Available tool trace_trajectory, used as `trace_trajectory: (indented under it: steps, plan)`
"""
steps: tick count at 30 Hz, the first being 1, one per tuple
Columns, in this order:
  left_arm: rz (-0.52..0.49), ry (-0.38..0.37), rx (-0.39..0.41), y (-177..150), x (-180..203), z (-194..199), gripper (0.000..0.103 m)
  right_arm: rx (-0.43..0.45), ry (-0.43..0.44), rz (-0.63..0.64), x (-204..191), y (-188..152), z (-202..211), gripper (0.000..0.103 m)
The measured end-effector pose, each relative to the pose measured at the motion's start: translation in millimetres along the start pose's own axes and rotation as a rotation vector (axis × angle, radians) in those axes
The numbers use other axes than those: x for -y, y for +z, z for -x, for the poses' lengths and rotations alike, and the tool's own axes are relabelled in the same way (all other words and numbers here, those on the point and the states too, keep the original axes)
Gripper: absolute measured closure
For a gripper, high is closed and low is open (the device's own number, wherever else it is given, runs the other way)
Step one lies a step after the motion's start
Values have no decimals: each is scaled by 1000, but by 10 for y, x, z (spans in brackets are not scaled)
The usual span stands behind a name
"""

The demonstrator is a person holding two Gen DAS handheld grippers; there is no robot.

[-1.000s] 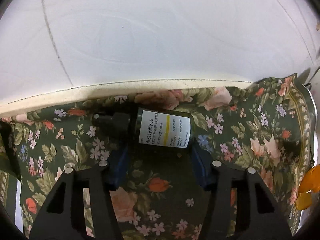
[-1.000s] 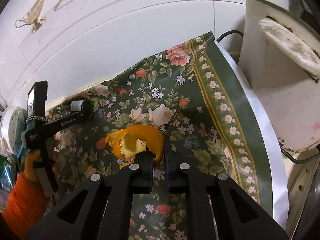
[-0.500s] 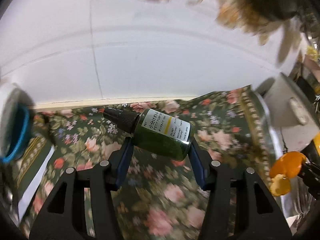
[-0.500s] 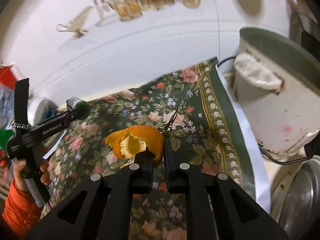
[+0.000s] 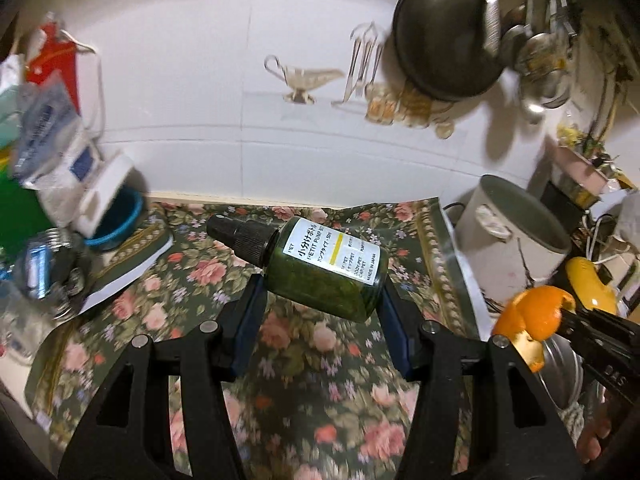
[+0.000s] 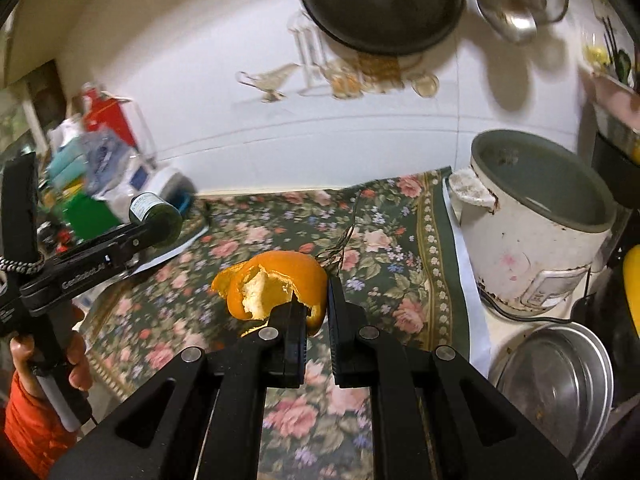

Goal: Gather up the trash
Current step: 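Carry the green bottle with the left gripper while the right gripper carries the peel toward the bin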

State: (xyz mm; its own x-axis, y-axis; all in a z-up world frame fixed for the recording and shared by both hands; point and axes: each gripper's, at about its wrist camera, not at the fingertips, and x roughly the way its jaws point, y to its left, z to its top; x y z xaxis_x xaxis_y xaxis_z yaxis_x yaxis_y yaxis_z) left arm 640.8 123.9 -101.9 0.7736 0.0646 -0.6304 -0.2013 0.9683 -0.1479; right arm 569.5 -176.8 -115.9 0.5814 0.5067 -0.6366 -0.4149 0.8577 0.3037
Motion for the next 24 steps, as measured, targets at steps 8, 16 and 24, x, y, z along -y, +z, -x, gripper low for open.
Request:
trace_trajectory:
  steps: [8, 16, 24]
  plan:
    - [-24, -27, 44, -416, -131, 858, 49, 42, 5, 21, -476, -345, 442, 95]
    - [-73, -128, 2, -1098, -370, 1393, 49, 40, -68, -60, -1018, -1038, 741, 95]
    - [-139, -193, -99, -1884, -527, 1855, 49, -34, -115, -133, -1496, -1758, 889, 95]
